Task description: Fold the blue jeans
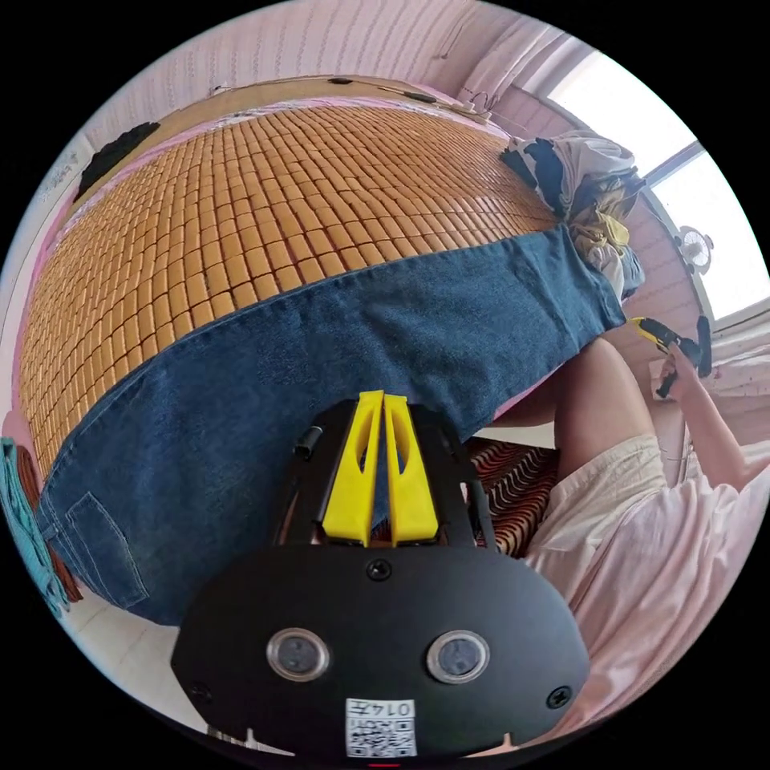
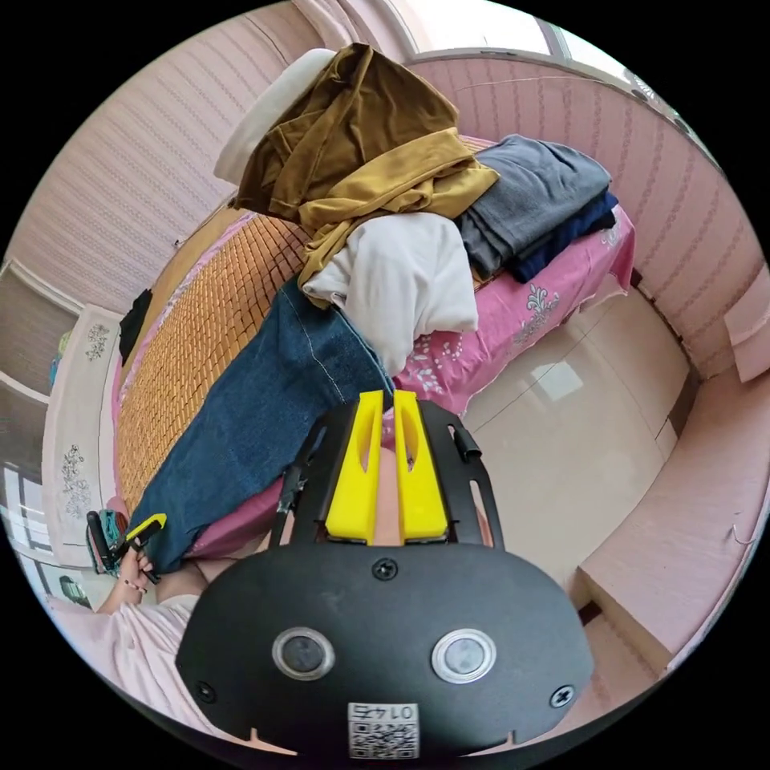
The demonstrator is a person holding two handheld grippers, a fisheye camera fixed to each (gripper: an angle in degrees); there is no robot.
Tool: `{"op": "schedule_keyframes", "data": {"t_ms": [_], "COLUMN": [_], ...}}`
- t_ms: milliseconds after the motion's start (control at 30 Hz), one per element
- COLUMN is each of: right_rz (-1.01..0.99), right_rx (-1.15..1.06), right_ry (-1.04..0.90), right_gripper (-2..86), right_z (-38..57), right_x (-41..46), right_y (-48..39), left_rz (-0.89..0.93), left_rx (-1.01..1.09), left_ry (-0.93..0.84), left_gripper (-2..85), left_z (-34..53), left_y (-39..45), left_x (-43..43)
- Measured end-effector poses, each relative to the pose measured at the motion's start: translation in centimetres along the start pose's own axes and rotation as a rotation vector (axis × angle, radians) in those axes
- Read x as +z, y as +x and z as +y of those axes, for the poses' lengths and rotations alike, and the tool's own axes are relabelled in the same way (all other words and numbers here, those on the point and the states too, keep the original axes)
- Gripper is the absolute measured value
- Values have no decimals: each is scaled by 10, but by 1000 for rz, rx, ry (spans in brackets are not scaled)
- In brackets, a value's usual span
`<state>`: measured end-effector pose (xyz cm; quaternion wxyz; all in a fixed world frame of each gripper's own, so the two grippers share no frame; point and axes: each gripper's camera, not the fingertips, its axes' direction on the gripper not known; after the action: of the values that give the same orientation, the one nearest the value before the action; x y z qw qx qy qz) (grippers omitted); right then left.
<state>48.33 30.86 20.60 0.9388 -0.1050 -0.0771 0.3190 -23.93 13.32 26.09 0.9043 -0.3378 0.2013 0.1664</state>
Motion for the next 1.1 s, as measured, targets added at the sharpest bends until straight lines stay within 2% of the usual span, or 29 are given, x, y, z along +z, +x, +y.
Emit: {"op": "schedule_keyframes", "data": {"t_ms": [100,167,233,367,500,567,633,767,867,933,967,1033,1100], "right_rz": [42,-42,-121,-205,-125,34,103,69,118,147,199,198,245], "right_rx": [-314,-612,-815,-1242,-1460,-1532,-1579,-1626,-1634,-1643,-1645,-1654,-1700], "right_ry": [12,-47,-144,-286,-379,-398,-405,-430,-543,-481,-517,-458,-484], "right_gripper": [9,3,-3,-9,-9,-9,-9,-7,-6,-6,-6,-5,-5], "right_z": [-8,-7,3,56,101,119,127,125,119,122,129,134,137], "right_x": [0,25,59,121,159,188,202,208,209,208,220,219,220], "right_y": [-87,-183,-259,-429,-535,-573,-587,-599,-615,-617,-614,-614,-620], "left_rz": [-78,-169,-235,-214,-204,-120,-52,106,39,-43,-75,-83,-68], "left_rx": [-172,-330,-450,-586,-425,-238,-93,162,246,321,376,403,382], "left_ry": [76,116,142,144,99,51,53,35,-46,-97,-83,-68,-81], "left_gripper": [-4,15,45,72,48,42,34,2,-7,-8,-9,-9,-9], "left_z": [39,73,100,138,123,96,74,32,10,5,6,8,5], "left_y": [-43,-87,-120,-164,-136,-89,-43,55,91,105,112,116,118], "left_x": [-31,-57,-75,-91,-79,-58,-41,14,50,67,70,72,72]}}
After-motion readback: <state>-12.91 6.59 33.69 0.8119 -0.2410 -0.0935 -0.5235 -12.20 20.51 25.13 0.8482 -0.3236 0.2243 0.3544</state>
